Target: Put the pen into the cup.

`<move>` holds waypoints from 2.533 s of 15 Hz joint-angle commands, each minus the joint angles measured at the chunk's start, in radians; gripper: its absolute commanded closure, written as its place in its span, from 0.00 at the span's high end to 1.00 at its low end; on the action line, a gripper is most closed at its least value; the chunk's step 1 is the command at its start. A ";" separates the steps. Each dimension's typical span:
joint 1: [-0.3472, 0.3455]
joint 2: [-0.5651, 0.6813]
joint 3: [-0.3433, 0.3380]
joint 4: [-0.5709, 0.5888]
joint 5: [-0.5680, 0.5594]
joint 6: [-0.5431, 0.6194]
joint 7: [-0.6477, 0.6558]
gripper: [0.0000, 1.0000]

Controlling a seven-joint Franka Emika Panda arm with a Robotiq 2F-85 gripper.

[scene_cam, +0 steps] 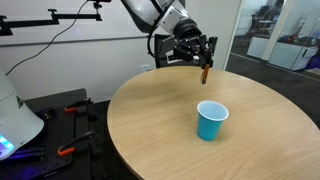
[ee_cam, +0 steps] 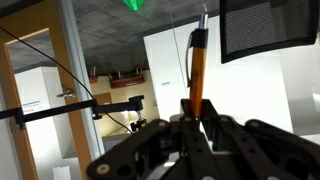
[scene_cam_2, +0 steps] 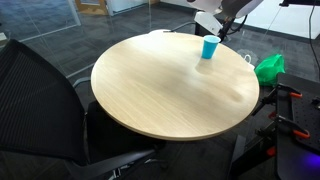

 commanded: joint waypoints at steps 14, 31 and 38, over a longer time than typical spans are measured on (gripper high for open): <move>-0.051 0.159 0.024 0.111 -0.004 -0.019 -0.020 0.04; -0.089 0.277 0.031 0.174 -0.147 0.143 -0.124 0.04; -0.090 0.324 0.032 0.199 -0.143 0.168 -0.175 0.04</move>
